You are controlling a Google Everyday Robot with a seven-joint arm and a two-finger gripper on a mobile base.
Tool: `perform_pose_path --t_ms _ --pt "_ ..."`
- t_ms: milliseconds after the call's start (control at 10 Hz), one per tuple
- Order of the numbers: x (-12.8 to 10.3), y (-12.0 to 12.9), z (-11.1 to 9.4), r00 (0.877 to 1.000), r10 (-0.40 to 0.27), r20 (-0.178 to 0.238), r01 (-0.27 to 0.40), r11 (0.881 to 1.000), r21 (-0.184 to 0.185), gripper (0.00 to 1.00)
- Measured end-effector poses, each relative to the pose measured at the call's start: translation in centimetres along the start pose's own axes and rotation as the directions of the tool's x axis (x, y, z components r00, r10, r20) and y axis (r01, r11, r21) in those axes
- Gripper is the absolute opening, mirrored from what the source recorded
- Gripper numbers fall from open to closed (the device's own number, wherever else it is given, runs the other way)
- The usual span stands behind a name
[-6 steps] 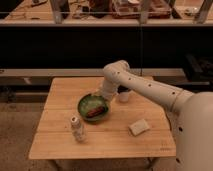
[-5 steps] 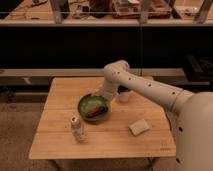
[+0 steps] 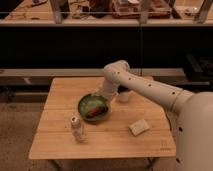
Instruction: Push the ceramic bowl across the table
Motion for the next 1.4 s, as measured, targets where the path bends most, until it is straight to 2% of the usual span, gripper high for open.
perform_pose_path --t_ms 1200,1400 --pt "0.0 0.0 -0.02 1.0 -0.001 -0.001 0.001 1.0 -0.001 0.8" --pt "0.01 0.07 -0.96 1.0 -0.009 -0.014 0.009 1.0 0.002 0.8"
